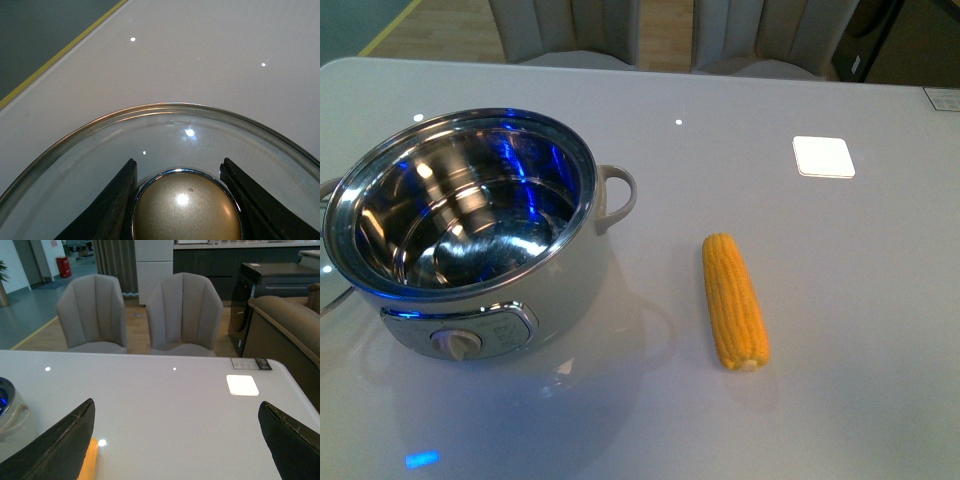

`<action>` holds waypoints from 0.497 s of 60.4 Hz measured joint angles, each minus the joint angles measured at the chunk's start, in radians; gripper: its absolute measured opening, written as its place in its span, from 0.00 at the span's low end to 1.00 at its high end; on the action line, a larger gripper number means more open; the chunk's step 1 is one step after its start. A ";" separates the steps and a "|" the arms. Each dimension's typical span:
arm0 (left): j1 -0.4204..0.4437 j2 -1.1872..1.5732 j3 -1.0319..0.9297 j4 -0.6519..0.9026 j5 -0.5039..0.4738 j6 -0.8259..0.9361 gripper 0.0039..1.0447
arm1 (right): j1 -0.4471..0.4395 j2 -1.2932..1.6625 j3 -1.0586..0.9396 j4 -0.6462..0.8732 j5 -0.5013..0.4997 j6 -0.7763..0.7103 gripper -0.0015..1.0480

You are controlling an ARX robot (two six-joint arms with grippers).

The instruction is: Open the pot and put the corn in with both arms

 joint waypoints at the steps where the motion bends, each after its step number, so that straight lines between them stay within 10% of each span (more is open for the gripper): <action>1: 0.000 0.001 0.001 0.000 0.000 0.000 0.42 | 0.000 0.000 0.000 0.000 0.000 0.000 0.92; 30: 0.011 0.064 0.050 0.006 0.016 -0.021 0.42 | 0.000 0.000 0.000 0.000 0.000 0.000 0.92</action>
